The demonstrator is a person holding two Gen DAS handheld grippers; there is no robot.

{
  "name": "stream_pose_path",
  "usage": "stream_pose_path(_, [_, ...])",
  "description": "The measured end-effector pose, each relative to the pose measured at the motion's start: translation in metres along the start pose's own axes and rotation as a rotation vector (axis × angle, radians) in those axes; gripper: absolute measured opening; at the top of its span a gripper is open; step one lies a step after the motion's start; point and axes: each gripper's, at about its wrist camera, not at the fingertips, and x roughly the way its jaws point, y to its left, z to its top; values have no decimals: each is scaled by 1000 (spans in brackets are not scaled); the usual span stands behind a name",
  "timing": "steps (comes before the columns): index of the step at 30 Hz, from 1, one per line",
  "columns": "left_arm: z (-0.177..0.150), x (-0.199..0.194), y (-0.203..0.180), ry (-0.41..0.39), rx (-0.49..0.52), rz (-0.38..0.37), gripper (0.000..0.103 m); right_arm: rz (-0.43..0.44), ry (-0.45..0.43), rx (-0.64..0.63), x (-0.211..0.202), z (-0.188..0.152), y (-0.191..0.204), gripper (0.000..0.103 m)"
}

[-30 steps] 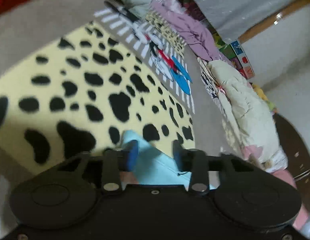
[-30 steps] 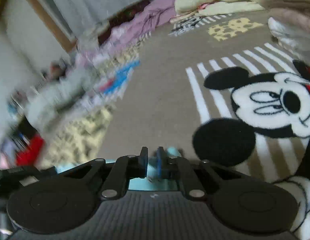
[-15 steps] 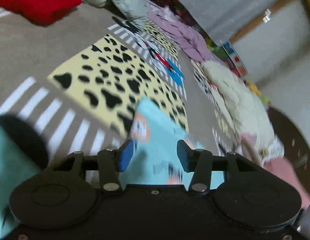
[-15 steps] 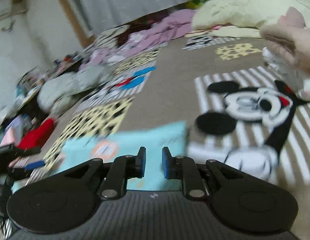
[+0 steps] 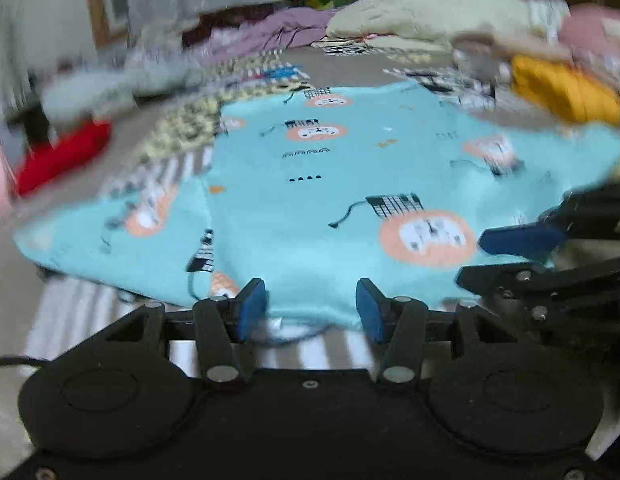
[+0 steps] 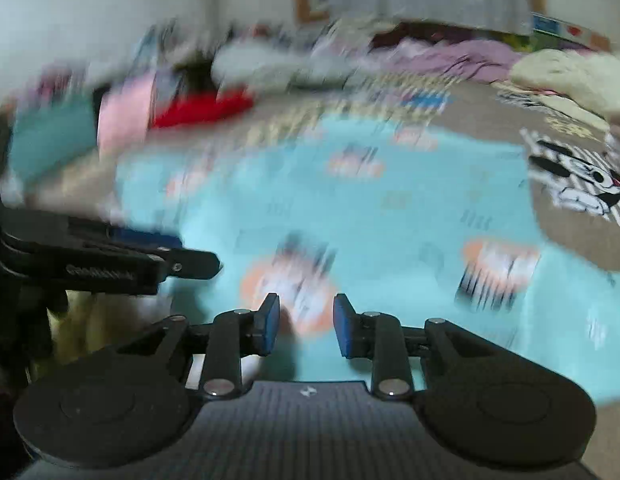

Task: Fold clothes
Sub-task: 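Lift and flip the light-blue garment with both grippers, then lay it flat, then grasp the garment hem edge beside the white button with the left gripper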

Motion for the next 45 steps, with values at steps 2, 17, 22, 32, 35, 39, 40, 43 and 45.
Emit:
stream_pose_path(2, [-2, -8, -5, -37, -8, -2, 50, -34, -19, -55, -12, -8, 12, 31])
stream_pose_path(17, [-13, -39, -13, -117, -28, -98, 51, -35, -69, 343, -86, -59, -41, 37])
stream_pose_path(22, [-8, -40, -51, -156, 113, -264, 51, -1, -125, 566, -87, -81, -80, 37])
stream_pose_path(32, [10, 4, -65, -92, 311, -457, 46, 73, -148, 580, -70, -79, -97, 37])
stream_pose_path(35, [14, 16, -59, -76, 317, -533, 46, 68, -150, 540, -67, -74, -97, 36])
stream_pose_path(39, [18, 26, -56, -63, 308, -608, 45, 70, -152, 525, -65, -72, -97, 35])
stream_pose_path(40, [18, 27, -56, -64, 315, -620, 43, 69, -153, 519, -64, -72, -97, 35])
stream_pose_path(43, [18, 30, -60, -72, 350, -634, 37, 54, -157, 479, -60, -69, -94, 35])
stream_pose_path(45, [19, 30, -60, -75, 358, -642, 30, 42, -162, 451, -58, -67, -92, 35])
